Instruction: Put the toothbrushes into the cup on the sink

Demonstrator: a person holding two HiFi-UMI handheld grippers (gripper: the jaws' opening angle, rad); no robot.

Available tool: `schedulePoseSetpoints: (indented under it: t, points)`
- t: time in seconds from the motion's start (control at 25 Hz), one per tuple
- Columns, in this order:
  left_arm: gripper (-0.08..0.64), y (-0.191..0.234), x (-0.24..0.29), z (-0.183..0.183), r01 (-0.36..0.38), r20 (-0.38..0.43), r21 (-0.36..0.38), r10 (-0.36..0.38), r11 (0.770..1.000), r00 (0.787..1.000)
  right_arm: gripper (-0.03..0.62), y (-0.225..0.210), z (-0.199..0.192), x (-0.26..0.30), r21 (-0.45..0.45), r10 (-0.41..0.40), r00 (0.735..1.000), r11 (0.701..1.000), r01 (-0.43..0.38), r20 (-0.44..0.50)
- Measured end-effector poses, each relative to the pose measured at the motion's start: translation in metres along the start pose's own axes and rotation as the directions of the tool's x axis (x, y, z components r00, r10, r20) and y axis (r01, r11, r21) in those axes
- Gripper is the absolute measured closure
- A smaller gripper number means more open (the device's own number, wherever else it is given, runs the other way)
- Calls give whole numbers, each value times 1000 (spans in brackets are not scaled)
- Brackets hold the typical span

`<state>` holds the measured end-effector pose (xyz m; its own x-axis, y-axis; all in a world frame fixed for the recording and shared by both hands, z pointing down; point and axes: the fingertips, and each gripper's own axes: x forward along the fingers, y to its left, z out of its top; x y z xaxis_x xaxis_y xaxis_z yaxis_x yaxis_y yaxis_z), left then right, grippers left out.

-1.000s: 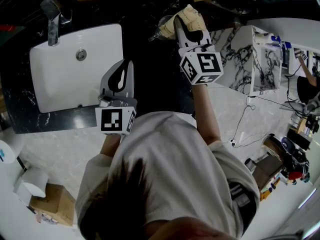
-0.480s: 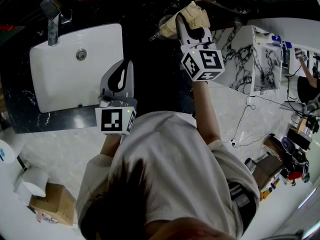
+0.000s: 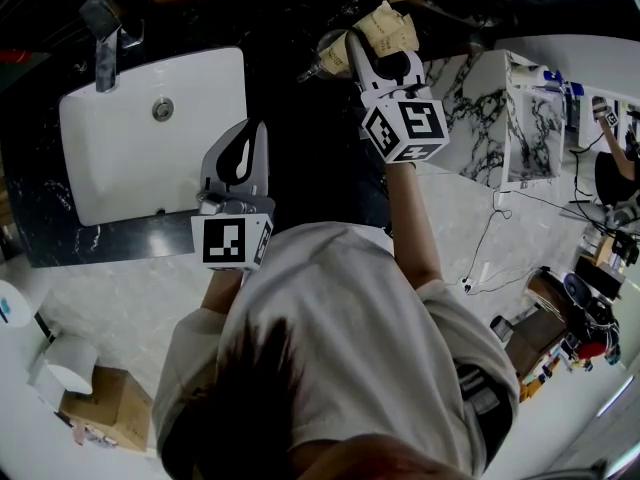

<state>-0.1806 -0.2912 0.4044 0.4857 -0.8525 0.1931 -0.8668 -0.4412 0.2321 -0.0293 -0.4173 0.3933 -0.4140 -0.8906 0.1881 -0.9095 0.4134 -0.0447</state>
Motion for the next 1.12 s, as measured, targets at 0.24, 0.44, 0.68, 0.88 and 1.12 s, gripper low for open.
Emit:
schedulePoseSetpoints:
  t: [0.24,0.44,0.68,0.88,1.12]
  points:
    - [535,-1,0,0,1,-2,0,-1,1000,1000,394,0,-5,-1,26,4,1000,1000,-3,-16]
    - [535,-2,-1,1,2,0,2,-2,1000,1000,394,1,-3,-3,32,10,1000,999,-10,-13]
    - [535,-3,-1,2,3,5,3,-3,1000,1000,394,1,-4,-3,36,15,1000,999,-15,-18]
    - [535,-4,-3,3,5,9,4,-5,1000,1000,394,2,-3,-5,31,11,1000,999,-10,-18]
    - [535,-6,-4,6,11,15,10,-11,1000,1000,394,2,0,-7,30,12,1000,999,-11,-12]
